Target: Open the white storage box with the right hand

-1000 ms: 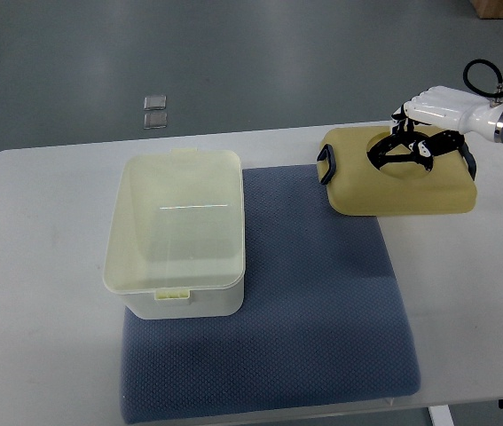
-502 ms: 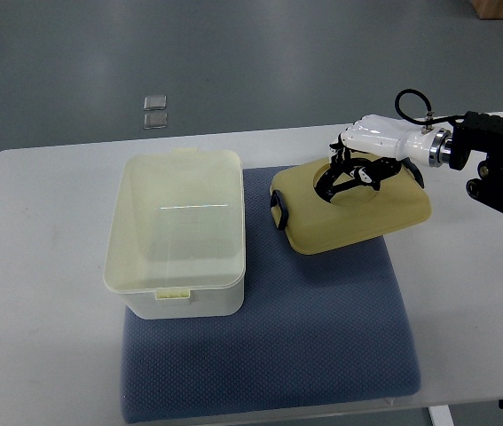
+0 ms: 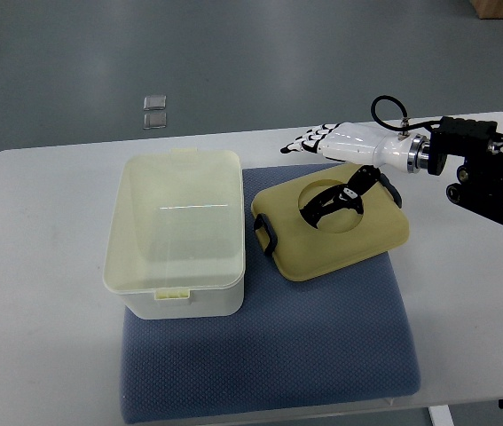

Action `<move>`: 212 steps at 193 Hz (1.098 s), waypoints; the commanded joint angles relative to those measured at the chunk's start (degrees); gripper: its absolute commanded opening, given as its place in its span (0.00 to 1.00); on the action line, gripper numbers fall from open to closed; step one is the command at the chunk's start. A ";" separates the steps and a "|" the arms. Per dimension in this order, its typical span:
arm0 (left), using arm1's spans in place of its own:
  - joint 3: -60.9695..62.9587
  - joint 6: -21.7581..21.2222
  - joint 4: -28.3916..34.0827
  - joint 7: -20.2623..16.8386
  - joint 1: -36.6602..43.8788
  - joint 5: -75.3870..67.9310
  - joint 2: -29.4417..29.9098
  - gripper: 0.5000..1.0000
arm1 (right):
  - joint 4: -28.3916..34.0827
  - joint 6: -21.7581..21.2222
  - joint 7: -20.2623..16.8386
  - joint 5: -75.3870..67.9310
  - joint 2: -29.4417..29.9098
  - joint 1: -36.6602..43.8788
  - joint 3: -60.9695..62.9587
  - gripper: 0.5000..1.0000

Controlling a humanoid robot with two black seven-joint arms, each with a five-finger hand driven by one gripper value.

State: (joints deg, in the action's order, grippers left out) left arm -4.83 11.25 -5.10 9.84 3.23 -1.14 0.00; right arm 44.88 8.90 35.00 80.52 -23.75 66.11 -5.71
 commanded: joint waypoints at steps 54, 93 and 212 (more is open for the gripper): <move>0.00 0.00 0.00 0.00 0.02 0.00 0.00 1.00 | 2.05 -31.83 0.00 -6.86 -1.74 8.33 6.14 0.86; 0.00 0.00 0.00 0.00 0.02 0.00 0.00 1.00 | 1.52 -43.90 -11.71 -19.96 -4.29 7.80 18.19 0.86; 0.00 0.00 0.00 0.00 0.02 0.00 0.00 1.00 | -6.65 -39.23 -28.67 -88.69 -6.75 -2.57 21.27 0.86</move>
State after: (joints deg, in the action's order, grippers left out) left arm -4.83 11.25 -5.09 9.84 3.24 -1.14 0.00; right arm 41.15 -33.61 9.18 2.30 -31.33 65.67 15.50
